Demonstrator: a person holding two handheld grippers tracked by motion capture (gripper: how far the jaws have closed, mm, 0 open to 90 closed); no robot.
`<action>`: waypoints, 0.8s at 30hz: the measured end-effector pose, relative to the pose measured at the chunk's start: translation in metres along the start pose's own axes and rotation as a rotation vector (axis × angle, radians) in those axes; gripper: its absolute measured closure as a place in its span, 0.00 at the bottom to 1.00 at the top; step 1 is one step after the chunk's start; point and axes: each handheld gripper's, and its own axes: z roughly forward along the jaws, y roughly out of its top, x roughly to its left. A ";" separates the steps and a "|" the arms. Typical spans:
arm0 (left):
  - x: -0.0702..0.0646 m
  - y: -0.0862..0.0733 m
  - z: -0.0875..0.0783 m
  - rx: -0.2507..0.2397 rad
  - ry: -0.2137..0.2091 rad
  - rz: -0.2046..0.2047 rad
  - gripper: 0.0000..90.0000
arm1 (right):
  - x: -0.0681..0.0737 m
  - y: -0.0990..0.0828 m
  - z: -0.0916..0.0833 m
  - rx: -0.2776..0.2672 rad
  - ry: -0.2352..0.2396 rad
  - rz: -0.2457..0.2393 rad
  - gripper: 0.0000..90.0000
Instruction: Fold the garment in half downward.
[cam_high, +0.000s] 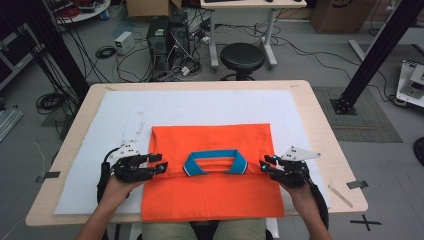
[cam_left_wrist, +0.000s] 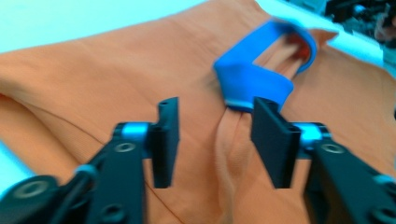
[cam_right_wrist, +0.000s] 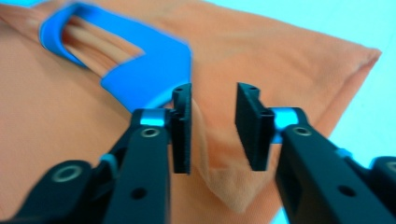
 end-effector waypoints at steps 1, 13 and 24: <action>0.001 0.002 0.001 -0.005 -0.002 -0.006 0.53 | 0.000 0.003 0.001 -0.009 0.008 0.011 0.71; 0.001 0.030 0.036 0.030 -0.043 -0.008 0.47 | 0.007 0.034 0.049 0.054 0.079 0.044 0.53; -0.013 0.045 0.080 0.129 -0.077 0.018 0.44 | 0.005 0.039 0.081 0.178 0.147 0.109 0.69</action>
